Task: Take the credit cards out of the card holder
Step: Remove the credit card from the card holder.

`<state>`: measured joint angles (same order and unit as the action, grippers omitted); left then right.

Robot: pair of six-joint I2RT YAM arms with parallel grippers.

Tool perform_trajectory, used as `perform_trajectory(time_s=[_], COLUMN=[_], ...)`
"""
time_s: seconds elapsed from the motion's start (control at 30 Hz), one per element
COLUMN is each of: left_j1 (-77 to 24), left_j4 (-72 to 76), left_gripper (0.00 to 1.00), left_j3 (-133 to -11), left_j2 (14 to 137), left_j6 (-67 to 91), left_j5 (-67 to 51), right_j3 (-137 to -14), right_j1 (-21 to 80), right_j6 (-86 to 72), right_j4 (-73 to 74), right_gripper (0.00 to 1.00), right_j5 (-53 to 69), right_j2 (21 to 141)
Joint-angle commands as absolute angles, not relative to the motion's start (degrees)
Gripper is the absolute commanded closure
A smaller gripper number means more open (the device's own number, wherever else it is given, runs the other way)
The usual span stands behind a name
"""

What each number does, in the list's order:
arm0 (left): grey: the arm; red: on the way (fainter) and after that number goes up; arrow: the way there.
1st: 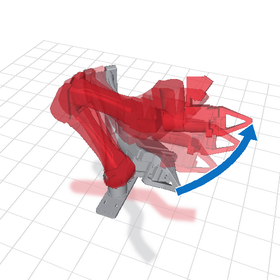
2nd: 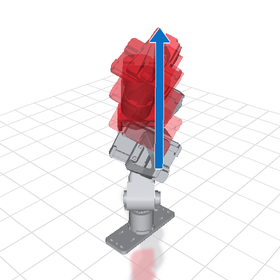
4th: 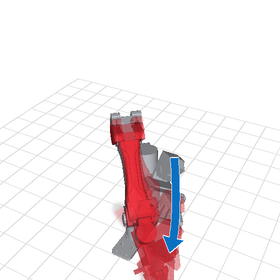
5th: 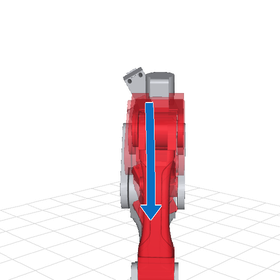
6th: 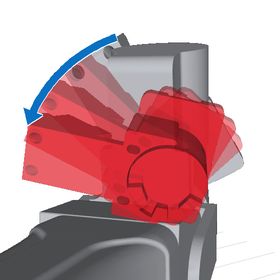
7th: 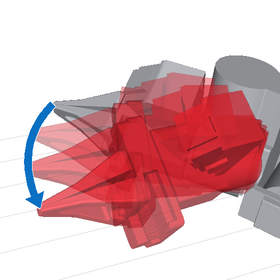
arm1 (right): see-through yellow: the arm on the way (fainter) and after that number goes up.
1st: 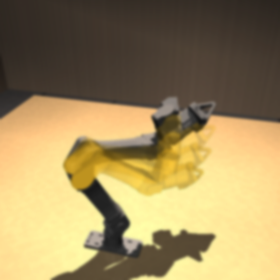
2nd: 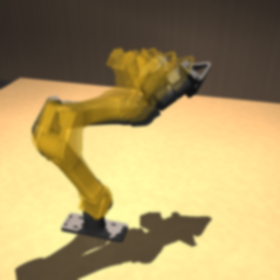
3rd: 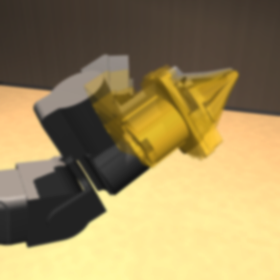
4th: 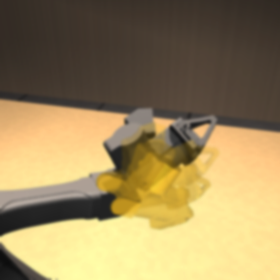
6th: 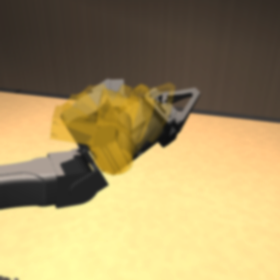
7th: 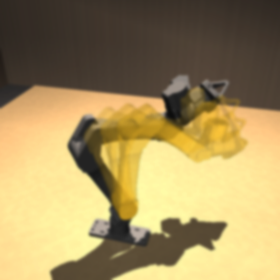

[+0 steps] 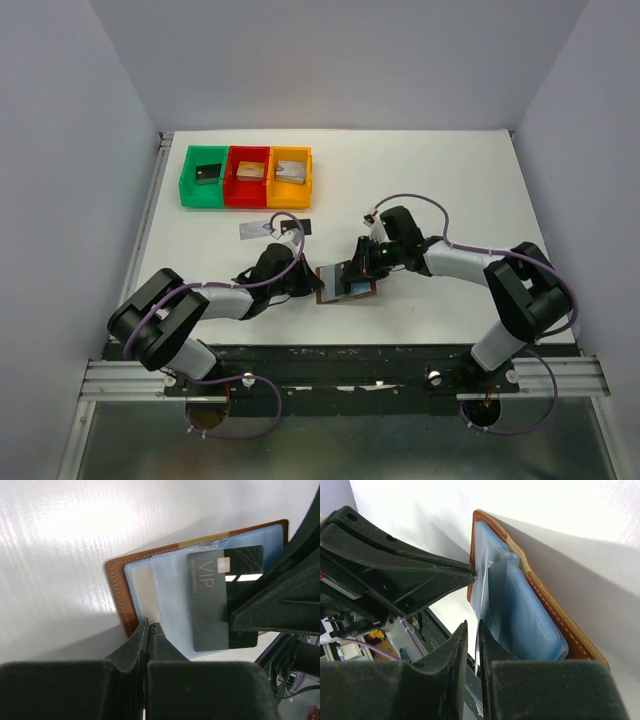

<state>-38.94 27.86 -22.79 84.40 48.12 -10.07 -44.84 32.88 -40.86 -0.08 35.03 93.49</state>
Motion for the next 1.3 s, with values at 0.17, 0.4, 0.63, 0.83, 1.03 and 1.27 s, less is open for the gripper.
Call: perform_trajectory(time_s=[0.17,0.4,0.63,0.83,1.03,1.27], left_j1=[-38.7,-38.7,-38.7,-38.7,-38.8,-38.7], left_j4=[22.5,22.8,23.0,23.3,21.7,21.5], left_gripper=[1.00,1.00,1.00,1.00,1.00,1.00], left_j3=[-21.1,-20.8,-20.6,-20.3,-21.3,-22.4], left_j2=[85.4,85.3,85.4,85.3,84.5,81.4], left_j6=[47.6,48.0,48.0,48.1,47.6,46.0], left_j5=[-7.6,-7.6,-7.6,-7.6,-7.4,-7.2], right_j3=[-44.3,-44.5,-45.3,-46.8,-48.4,-50.1], right_j1=[32.3,32.1,31.6,31.4,31.2,31.2], right_j6=[-40.1,-39.1,-37.0,-34.7,-32.5,-29.0], right_j4=[-0.1,3.2,8.2,12.7,17.7,23.0], right_gripper=[0.85,0.94,1.00,1.00,1.00,1.00], right_j5=[33.5,31.7,28.6,25.7,22.1,17.1], right_j2=[91.6,91.5,89.8,88.1,86.0,81.9])
